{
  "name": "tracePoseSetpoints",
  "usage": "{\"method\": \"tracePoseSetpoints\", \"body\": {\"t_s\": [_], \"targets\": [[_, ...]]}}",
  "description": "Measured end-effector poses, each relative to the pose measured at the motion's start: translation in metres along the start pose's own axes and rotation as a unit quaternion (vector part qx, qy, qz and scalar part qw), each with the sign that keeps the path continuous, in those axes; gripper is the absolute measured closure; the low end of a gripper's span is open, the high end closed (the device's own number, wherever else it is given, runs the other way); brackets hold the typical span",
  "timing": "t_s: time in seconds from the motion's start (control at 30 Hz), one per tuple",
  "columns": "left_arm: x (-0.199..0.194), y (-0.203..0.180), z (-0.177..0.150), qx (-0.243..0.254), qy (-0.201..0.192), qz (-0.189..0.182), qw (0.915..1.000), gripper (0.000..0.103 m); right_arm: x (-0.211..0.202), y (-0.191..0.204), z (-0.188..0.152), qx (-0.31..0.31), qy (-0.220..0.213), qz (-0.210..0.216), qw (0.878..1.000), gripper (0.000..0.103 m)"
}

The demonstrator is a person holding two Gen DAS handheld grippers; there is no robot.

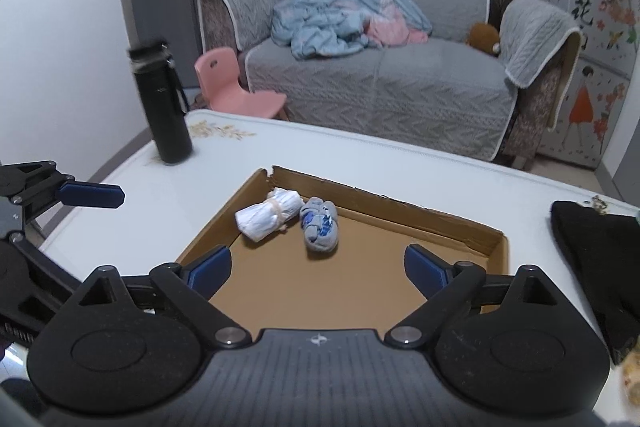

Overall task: Organize objects
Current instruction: 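Lower both held bundles into the cardboard box and open both tools, then grasp the bubble-wrapped bundle with left tool while right grasps orange bundle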

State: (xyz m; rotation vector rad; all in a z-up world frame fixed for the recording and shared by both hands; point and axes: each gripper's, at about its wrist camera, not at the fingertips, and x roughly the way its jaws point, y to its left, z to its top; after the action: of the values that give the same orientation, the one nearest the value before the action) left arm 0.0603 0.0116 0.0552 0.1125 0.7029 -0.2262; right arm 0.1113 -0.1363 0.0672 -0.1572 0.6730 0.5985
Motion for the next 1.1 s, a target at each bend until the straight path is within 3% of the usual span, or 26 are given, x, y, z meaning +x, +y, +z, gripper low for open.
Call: {"method": "tracePoseSetpoints", "body": {"t_s": [0.17,0.33,0.63,0.87,1.1], "targets": [[-0.027,0.000,-0.029,-0.023,-0.019,0.006,0.9995,0.001,-0.034,0.004,-0.022,-0.004,-0.027,-0.002,1.000,0.004],[-0.042,-0.001,-0.056,-0.024,-0.020,0.027,0.9991,0.001,-0.062,0.005,-0.051,-0.007,-0.058,-0.033,0.998,0.001],[-0.066,0.005,-0.118,-0.040,-0.024,0.042,0.9980,0.001,-0.089,0.006,-0.144,0.027,-0.060,-0.089,0.994,0.001],[-0.054,-0.007,-0.168,-0.054,0.025,0.018,0.9981,0.001,-0.063,0.004,-0.194,0.091,-0.022,-0.100,0.991,0.004],[-0.040,-0.005,-0.183,-0.061,0.043,0.020,0.9970,0.001,-0.043,0.013,-0.196,0.092,-0.008,-0.092,0.991,0.006]]}}
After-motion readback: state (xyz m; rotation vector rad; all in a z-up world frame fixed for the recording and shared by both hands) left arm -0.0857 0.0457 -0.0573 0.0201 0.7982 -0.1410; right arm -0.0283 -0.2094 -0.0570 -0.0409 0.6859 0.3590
